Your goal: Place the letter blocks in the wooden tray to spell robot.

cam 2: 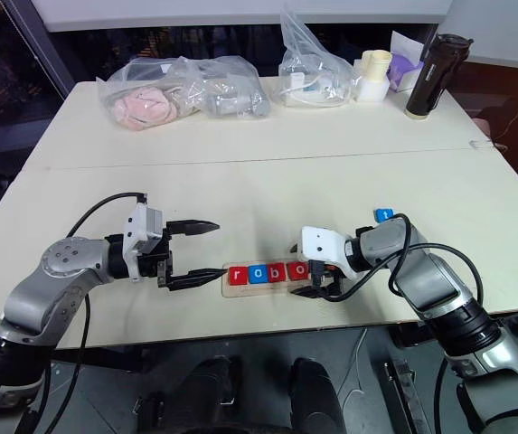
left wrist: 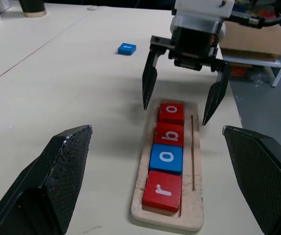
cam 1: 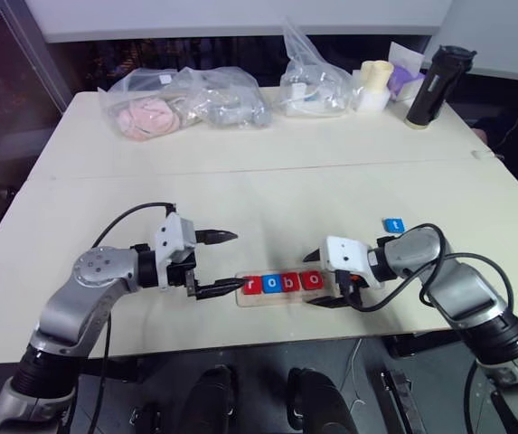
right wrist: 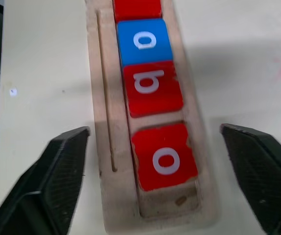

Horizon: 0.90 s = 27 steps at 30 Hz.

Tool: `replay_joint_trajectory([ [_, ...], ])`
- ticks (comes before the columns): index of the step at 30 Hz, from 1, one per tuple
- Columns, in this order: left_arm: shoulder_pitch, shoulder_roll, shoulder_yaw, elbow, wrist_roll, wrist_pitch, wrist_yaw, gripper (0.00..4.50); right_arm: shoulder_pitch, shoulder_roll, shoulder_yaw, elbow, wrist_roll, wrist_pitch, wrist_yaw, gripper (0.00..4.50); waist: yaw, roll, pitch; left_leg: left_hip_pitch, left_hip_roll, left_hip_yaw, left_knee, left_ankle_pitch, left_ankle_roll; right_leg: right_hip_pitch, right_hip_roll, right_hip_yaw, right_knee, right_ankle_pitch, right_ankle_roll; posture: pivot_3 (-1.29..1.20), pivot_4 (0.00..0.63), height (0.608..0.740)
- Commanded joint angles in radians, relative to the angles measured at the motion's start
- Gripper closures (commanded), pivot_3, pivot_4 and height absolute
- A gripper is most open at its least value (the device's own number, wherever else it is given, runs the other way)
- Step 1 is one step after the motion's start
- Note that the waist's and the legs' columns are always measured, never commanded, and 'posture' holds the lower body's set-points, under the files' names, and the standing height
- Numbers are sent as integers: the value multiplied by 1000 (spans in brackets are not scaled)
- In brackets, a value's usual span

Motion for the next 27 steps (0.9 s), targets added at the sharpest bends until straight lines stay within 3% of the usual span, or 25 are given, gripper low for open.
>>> replay_joint_trajectory([
  [1, -6, 3, 18, -34, -22, -2, -5, 0, -33, -12, -61, -28, 15, 2, -28, 36, 0, 0, 0, 0, 0, 0, 0, 0, 0, 0, 0, 0, 0, 0, 0, 0, 150, 738],
  [10, -10, 5, 12, -29, -25, -3, -10, 0, -30, -85, -132, 110, -32, -86, -90, 36, 0, 0, 0, 0, 0, 0, 0, 0, 0, 0, 0, 0, 0, 0, 0, 0, 150, 738],
  [27, -15, 7, 16, -31, -26, 9, -14, 0, 10, -57, -98, 111, -42, -115, -90, 36, 0, 0, 0, 0, 0, 0, 0, 0, 0, 0, 0, 0, 0, 0, 0, 0, 150, 738],
])
